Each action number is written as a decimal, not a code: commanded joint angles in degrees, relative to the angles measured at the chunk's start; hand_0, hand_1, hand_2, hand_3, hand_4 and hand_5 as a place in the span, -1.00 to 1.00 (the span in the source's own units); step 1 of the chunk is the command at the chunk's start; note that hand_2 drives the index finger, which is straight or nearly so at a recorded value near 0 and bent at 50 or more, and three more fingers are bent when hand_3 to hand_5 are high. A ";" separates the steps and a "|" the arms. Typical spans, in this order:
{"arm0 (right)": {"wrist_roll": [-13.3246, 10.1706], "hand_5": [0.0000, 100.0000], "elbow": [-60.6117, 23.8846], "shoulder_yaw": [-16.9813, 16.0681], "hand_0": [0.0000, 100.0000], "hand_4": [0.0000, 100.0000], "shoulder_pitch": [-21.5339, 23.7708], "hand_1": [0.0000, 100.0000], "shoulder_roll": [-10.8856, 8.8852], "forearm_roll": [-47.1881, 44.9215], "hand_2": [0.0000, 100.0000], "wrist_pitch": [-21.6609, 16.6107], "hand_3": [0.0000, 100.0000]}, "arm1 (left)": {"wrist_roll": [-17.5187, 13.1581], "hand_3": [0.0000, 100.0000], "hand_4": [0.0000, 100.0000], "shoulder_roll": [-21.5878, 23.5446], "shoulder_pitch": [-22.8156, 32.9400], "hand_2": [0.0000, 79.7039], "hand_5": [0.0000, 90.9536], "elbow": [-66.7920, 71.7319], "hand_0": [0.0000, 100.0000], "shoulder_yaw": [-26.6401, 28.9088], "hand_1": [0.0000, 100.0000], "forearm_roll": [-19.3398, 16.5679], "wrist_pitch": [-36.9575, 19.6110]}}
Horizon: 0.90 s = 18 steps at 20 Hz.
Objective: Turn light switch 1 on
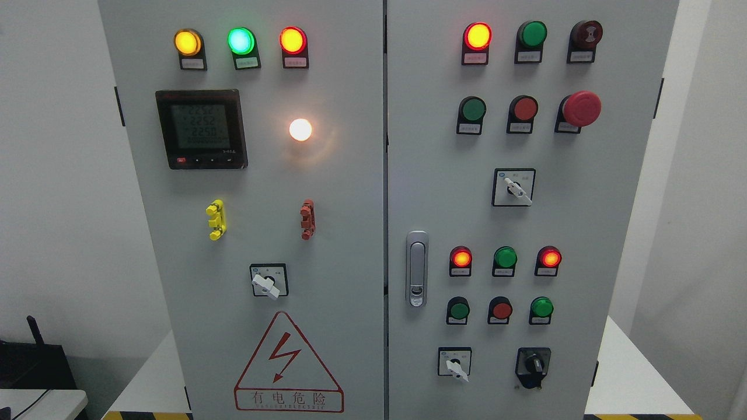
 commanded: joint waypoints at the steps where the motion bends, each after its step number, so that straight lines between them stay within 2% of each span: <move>1: 0.04 -1.00 0.00 1.14 -0.76 -1.00 0.00 -0.22 0.00 -1.49 -1.00 0.03 -1.00 | 0.78 -1.00 -1.00 2.08 -3.56 -1.00 -1.00 21.21 -0.30 -18.64 -0.73 0.30 2.16; 5: 0.04 -1.00 0.00 1.14 -0.76 -1.00 0.00 -0.22 0.00 -1.49 -1.00 0.03 -1.00 | 2.18 -1.00 -1.00 -0.47 -6.72 -1.00 -1.00 22.54 -0.28 -18.92 -0.81 0.21 7.34; 9: 0.04 -1.00 0.00 1.14 -0.76 -1.00 0.00 -0.22 0.00 -1.49 -1.00 0.03 -1.00 | 9.20 -1.00 -1.00 -2.84 -8.83 -1.00 -1.00 25.35 -0.27 -21.46 -0.84 -0.32 8.41; 13: 0.04 -1.00 0.00 1.14 -0.76 -1.00 0.00 -0.22 0.00 -1.49 -1.00 0.03 -1.00 | 9.92 -1.00 -1.00 -4.60 -9.36 -1.00 -1.00 25.27 -0.25 -23.49 -0.87 -0.32 9.02; 18: 0.04 -1.00 0.00 1.14 -0.76 -1.00 0.00 -0.22 0.00 -1.49 -1.00 0.03 -1.00 | 9.92 -1.00 -1.00 -4.69 -9.81 -1.00 -1.00 25.18 -0.25 -24.37 -0.88 -0.05 8.94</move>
